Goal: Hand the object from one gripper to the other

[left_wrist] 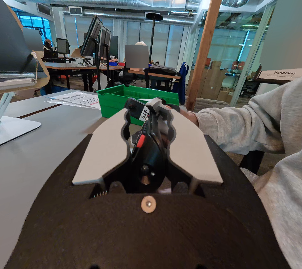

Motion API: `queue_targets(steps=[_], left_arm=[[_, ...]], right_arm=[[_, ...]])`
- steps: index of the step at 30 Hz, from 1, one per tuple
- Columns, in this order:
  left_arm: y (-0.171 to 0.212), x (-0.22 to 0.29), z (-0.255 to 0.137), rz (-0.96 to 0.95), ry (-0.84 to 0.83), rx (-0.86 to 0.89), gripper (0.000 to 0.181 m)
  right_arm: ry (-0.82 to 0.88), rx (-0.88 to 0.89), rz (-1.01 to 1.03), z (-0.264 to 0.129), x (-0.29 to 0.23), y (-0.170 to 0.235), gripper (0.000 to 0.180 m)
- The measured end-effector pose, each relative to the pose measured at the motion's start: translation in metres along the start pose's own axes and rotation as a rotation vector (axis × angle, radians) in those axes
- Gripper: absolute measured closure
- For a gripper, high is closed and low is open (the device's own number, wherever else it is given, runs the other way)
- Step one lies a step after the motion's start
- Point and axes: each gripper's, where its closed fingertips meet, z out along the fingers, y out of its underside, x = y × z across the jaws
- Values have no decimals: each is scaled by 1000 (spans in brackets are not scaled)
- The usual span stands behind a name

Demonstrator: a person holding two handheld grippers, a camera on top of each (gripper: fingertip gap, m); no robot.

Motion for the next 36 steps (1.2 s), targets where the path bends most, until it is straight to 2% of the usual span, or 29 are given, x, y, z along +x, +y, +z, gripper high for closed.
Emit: queue_targets(steps=[4,7,12,17,20,22,25,29,33,34,36], left_arm=[[-5,-4,-2,-46,-26,16,139],[-11,-11,-5,-161,-38,77,139],[-19,-37,-20,-441,-70,239,141],[-14,-57,-30,-607,-105,296,141],[-11,-62,-32,-648,-116,297,141],[-9,-64,-33,-672,-117,299,141],[-9,-64,-33,-710,-99,322,141],[-9,-63,-32,-716,-89,335,141],[-15,-60,-31,-738,-39,374,124],[-14,-62,-30,-749,-46,379,110],[-12,-65,-31,-755,-63,387,98]], right_arm=[[-25,1,21,3,-2,1,118],[-36,21,-13,4,-3,0,117],[13,32,-165,2,-6,-6,107],[156,-95,-385,8,3,8,110],[266,-200,-566,9,12,19,117],[304,-235,-642,9,14,22,128],[307,-238,-678,8,12,22,150],[309,-229,-684,6,11,21,155],[300,-181,-682,4,3,13,156],[287,-152,-664,2,0,9,156],[267,-97,-617,-4,-4,-1,156]])
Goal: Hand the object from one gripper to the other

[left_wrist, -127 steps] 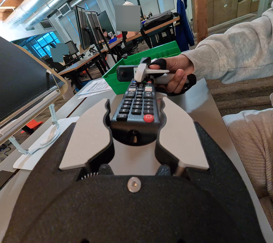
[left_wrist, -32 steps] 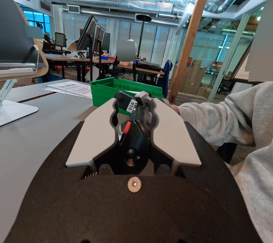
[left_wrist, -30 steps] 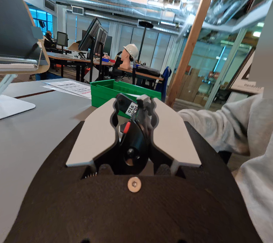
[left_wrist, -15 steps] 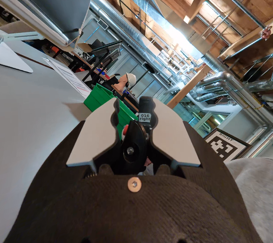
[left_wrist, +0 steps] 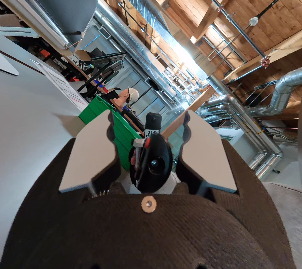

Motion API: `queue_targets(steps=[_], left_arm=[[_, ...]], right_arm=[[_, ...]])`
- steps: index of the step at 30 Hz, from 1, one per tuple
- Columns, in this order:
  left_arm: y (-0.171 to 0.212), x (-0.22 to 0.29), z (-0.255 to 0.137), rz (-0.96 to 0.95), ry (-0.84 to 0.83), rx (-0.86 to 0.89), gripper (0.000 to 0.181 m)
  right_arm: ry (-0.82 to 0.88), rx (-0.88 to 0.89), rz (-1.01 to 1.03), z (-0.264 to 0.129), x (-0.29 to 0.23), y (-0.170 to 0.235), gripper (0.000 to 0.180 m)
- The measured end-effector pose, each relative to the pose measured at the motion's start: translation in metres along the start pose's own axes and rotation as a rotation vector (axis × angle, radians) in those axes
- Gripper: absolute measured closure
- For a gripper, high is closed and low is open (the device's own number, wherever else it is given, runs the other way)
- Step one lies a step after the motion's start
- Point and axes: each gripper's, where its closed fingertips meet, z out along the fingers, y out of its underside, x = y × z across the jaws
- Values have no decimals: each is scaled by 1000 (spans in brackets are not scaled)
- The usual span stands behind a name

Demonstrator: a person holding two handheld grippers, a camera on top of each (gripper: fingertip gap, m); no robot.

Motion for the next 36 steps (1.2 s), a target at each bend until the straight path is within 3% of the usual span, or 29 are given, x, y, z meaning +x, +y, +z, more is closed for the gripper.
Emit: queue_targets(steps=[4,8,11,17,24,29,32,36], left_arm=[[6,-6,0,16,-12,-45,87],[31,-15,2,34,-20,-238,85],[47,-18,-1,23,-19,-371,94],[71,-19,-8,63,-11,-563,139],[110,-16,-10,48,-2,-741,124],[149,-5,-21,92,43,-974,154],[162,-3,-27,116,41,-1067,154],[160,-3,-22,140,38,-1033,154]], right_arm=[[31,65,49,-13,12,-12,157],[46,77,39,-20,15,-18,157],[50,80,33,-23,16,-21,157],[41,89,55,-26,18,-23,157],[18,28,30,-18,7,-17,157],[7,-35,33,-12,2,-8,157],[-10,-58,58,-8,0,-3,157],[-42,17,88,-8,-3,-12,156]])
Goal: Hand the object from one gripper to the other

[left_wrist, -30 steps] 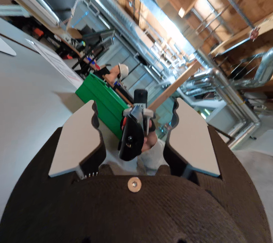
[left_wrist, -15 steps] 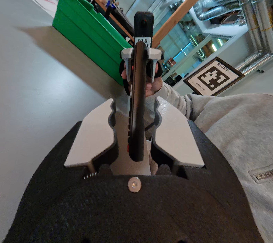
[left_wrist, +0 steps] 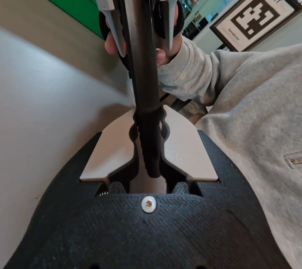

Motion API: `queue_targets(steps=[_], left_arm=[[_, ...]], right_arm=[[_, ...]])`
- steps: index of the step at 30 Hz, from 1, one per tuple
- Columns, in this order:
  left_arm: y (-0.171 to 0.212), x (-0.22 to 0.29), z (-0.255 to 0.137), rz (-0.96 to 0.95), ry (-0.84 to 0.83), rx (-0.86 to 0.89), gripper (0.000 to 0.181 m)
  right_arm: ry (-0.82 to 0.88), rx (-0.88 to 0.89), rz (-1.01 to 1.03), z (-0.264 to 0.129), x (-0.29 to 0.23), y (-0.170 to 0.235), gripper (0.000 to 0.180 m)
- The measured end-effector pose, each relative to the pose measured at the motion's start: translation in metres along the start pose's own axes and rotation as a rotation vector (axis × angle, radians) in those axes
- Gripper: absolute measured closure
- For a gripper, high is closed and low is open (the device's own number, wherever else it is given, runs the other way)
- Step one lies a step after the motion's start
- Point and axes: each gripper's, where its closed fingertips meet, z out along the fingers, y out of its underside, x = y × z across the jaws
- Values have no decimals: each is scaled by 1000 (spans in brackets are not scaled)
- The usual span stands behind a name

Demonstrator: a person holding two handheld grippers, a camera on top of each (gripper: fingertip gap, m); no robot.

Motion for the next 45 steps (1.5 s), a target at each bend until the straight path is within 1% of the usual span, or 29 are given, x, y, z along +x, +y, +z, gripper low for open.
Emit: queue_targets(steps=[3,6,10,13,18,22,24,27,34,35,37,38,39,41,45], left_arm=[[-11,-1,-6,-18,5,76,154],[-30,-4,-21,-30,3,217,154],[-60,-2,-53,-19,24,471,155],[-72,-2,-71,24,-7,576,155],[-78,5,-75,99,-32,636,155],[-79,15,-67,132,-18,631,155],[-80,20,-62,145,-7,627,155],[-79,22,-55,155,-14,607,155],[-80,27,-55,171,-5,625,154],[-80,27,-56,165,0,627,150],[-83,23,-59,147,-18,646,123],[-85,21,-61,144,-32,658,113],[-86,19,-63,143,-48,670,106],[-89,17,-69,149,-76,688,97],[-96,18,-84,164,-105,716,91]], right_arm=[[-2,96,15,-5,2,-13,131],[23,132,2,-8,6,-18,120],[49,75,-51,2,7,-5,117],[73,-16,-113,16,6,16,116],[74,-131,-172,37,2,48,118],[66,-191,-194,47,-1,66,122],[66,-210,-221,49,-3,71,130],[34,-219,-248,51,-11,73,154],[50,-226,-305,49,-12,72,155],[59,-227,-321,48,-12,71,155],[61,-214,-340,46,-13,67,155],[59,-206,-341,46,-14,65,155],[61,-203,-341,45,-13,63,155],[69,-206,-343,43,-11,62,155],[72,-220,-340,42,-8,64,155]])
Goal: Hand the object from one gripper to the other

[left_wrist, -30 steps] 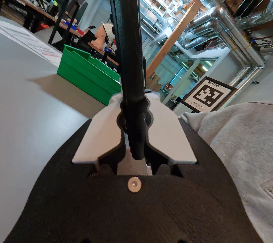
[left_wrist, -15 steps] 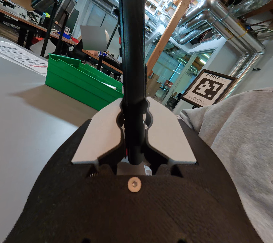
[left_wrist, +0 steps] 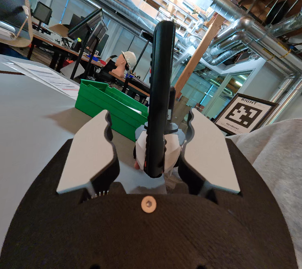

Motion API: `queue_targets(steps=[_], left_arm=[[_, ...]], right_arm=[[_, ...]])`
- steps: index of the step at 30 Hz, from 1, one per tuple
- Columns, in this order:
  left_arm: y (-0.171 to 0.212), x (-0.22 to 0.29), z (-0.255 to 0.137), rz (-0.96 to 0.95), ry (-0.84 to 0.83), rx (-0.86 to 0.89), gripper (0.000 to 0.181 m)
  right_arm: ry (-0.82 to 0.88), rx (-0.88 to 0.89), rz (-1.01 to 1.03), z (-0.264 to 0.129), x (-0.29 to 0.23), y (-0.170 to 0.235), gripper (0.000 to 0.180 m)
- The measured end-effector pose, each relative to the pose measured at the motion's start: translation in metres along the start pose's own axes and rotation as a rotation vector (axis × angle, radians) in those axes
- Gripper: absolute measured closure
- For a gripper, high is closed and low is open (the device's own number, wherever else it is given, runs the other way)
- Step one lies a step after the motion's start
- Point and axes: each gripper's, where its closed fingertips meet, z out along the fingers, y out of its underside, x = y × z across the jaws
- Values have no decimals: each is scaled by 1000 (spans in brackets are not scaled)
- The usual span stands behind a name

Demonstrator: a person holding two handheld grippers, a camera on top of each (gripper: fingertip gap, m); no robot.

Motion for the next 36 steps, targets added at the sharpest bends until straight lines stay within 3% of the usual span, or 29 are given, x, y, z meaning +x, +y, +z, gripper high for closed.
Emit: queue_targets(steps=[4,11,20,25,29,32,36], left_arm=[[-13,7,-4,20,10,-4,92],[-14,33,2,51,86,-96,118],[-32,55,3,141,87,-98,126],[-30,63,2,185,108,-125,155],[-29,66,3,247,95,-147,155],[-29,64,4,277,67,-149,155],[-26,68,2,244,125,-161,155]], right_arm=[[-21,-34,-12,5,-5,7,155],[-126,-61,-33,16,-26,16,155],[-187,-71,-95,21,-42,22,156],[-187,-72,-104,22,-43,24,156],[-170,-33,-95,20,-37,21,154],[-156,26,-12,17,-27,13,131],[-172,115,16,7,-24,-1,121]])
